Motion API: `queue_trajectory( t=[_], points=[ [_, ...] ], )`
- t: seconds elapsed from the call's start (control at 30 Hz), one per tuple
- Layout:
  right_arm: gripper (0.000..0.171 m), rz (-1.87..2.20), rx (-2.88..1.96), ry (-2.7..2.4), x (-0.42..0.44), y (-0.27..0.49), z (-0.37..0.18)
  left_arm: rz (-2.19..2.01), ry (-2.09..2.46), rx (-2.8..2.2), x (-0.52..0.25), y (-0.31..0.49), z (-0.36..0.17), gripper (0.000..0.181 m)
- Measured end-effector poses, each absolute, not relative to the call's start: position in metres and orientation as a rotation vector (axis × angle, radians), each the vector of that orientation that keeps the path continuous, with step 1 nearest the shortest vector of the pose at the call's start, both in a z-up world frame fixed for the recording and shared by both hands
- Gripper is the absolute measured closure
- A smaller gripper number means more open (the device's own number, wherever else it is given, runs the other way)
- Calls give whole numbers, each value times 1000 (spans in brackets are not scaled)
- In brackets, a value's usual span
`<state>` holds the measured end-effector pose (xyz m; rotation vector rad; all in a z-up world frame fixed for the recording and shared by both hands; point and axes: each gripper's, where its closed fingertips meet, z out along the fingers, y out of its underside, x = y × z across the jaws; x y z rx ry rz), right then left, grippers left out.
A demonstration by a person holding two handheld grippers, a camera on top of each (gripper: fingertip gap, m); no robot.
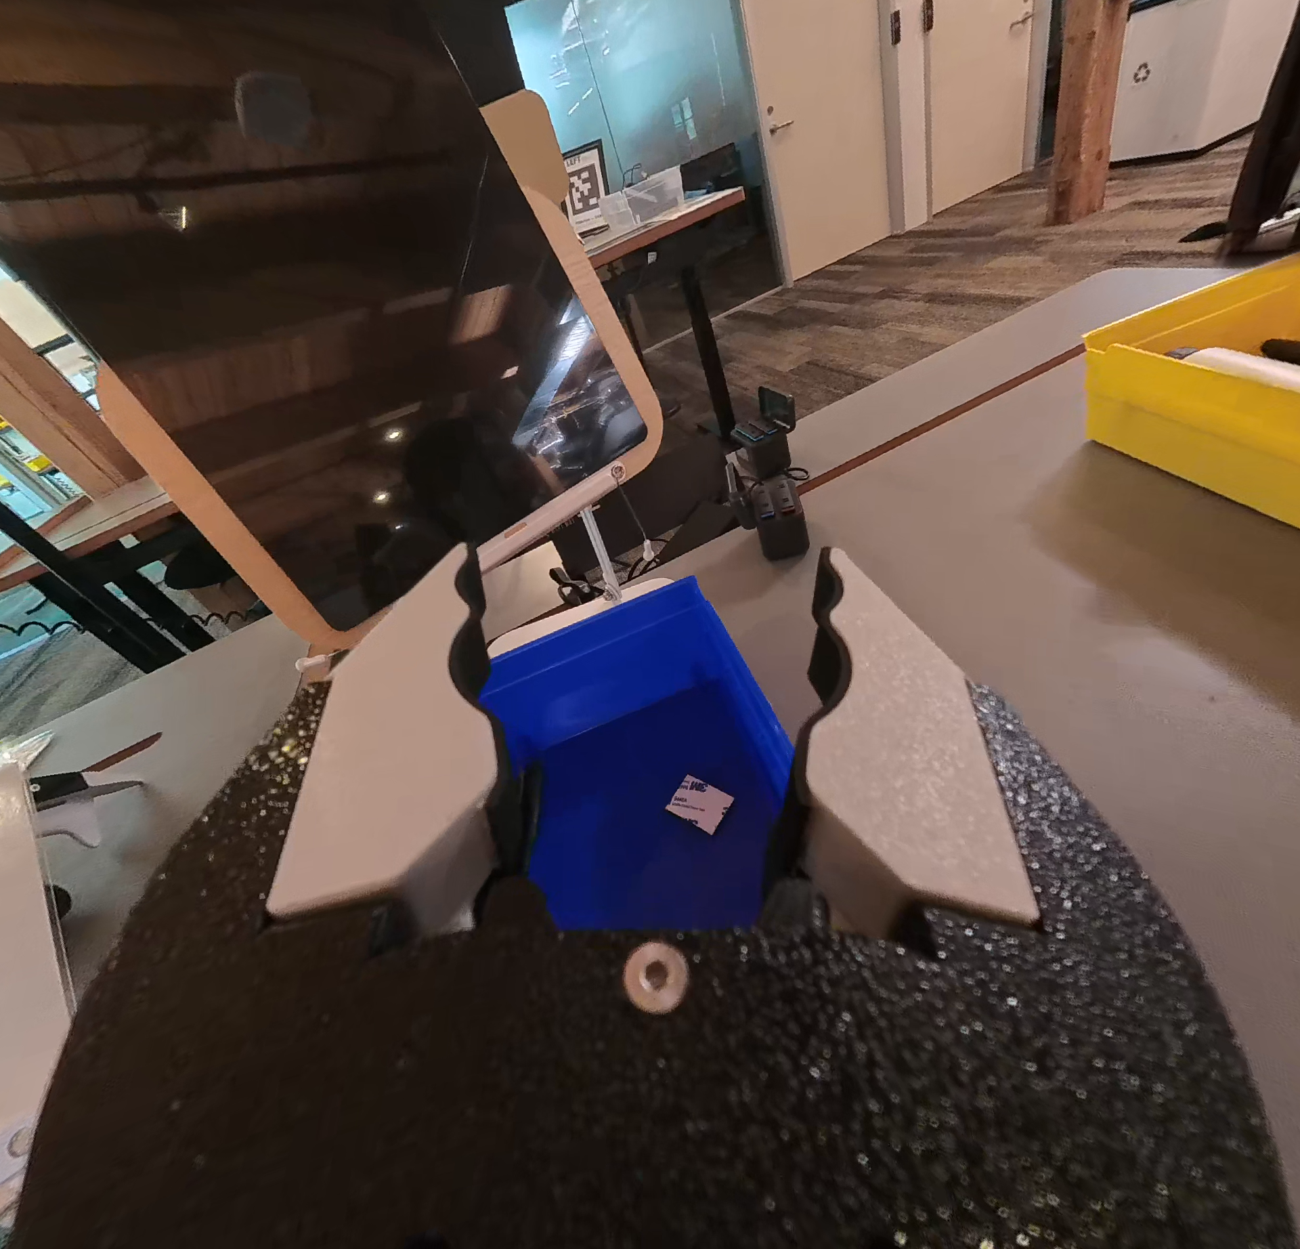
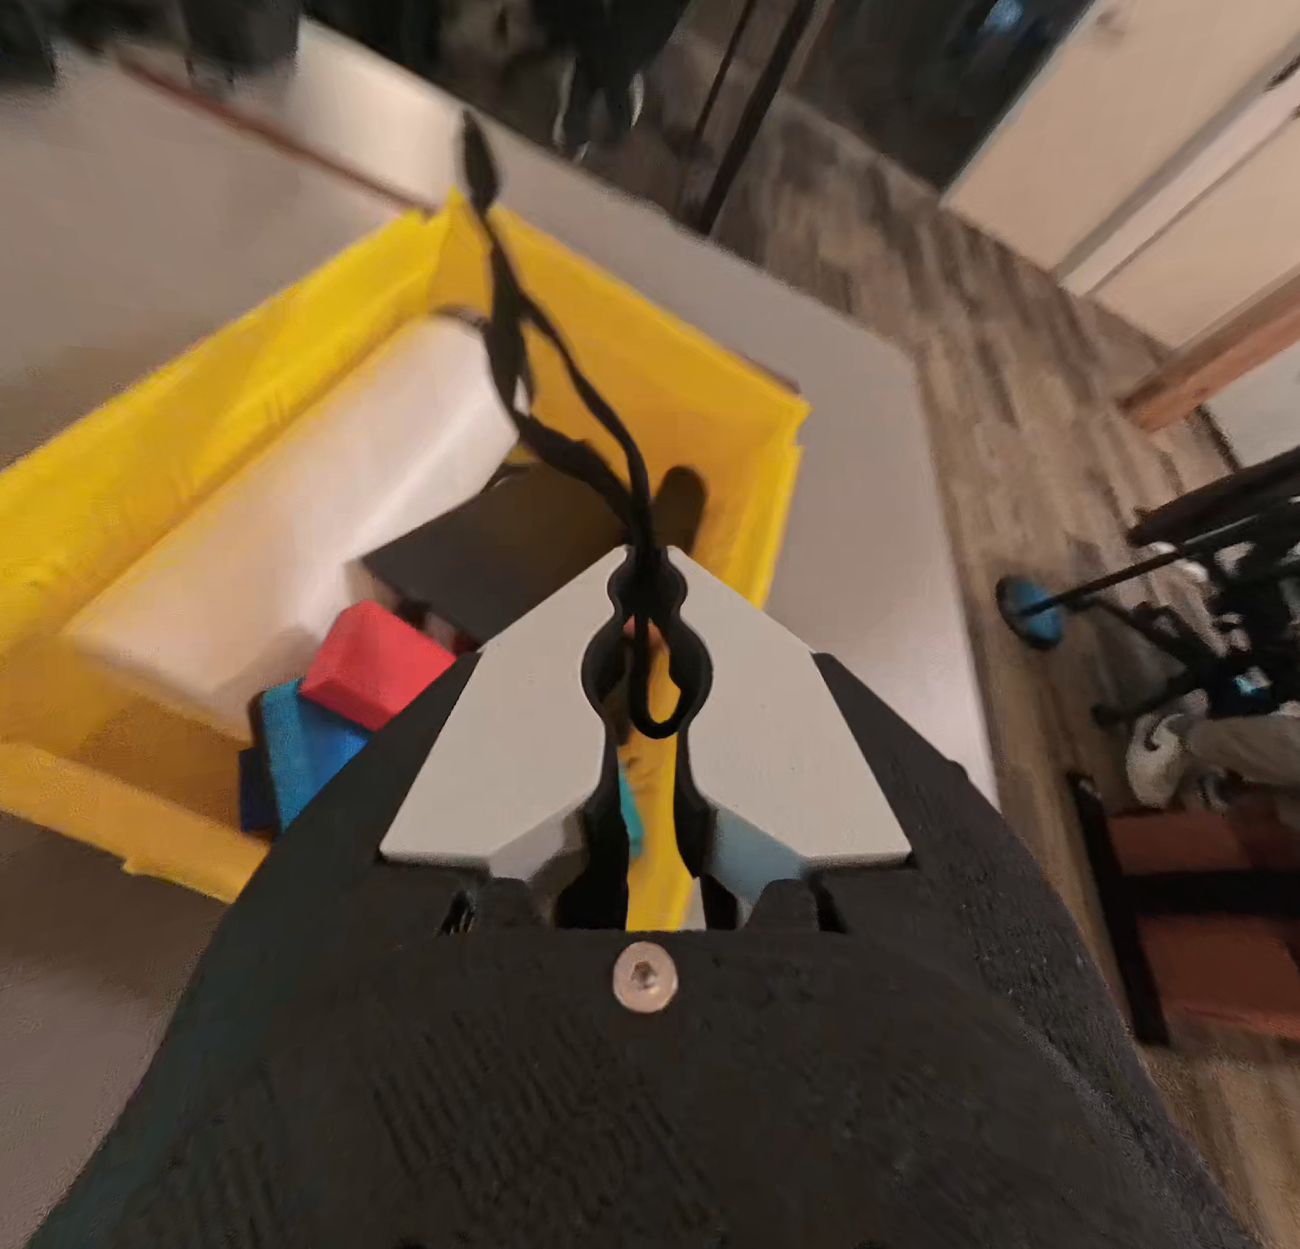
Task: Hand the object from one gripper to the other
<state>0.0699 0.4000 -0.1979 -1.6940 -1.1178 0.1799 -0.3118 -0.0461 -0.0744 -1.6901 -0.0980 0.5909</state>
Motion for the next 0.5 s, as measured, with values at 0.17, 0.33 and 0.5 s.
queue_trajectory(
  t=[0.17, 0.33, 0.5],
  points=[
    [110, 188, -1685, -1215, 32, 378, -218, 562, -135, -1698, -319, -52, -78, 87],
    [95, 595, -1361, -1286, -28, 276, -160, 537, -252, -1730, -345, -57, -90, 91],
    [93, 911, -1045, -1505, -99, 156, -174, 380, -383, -2015, -379, -44, -155, 115]
  ],
)
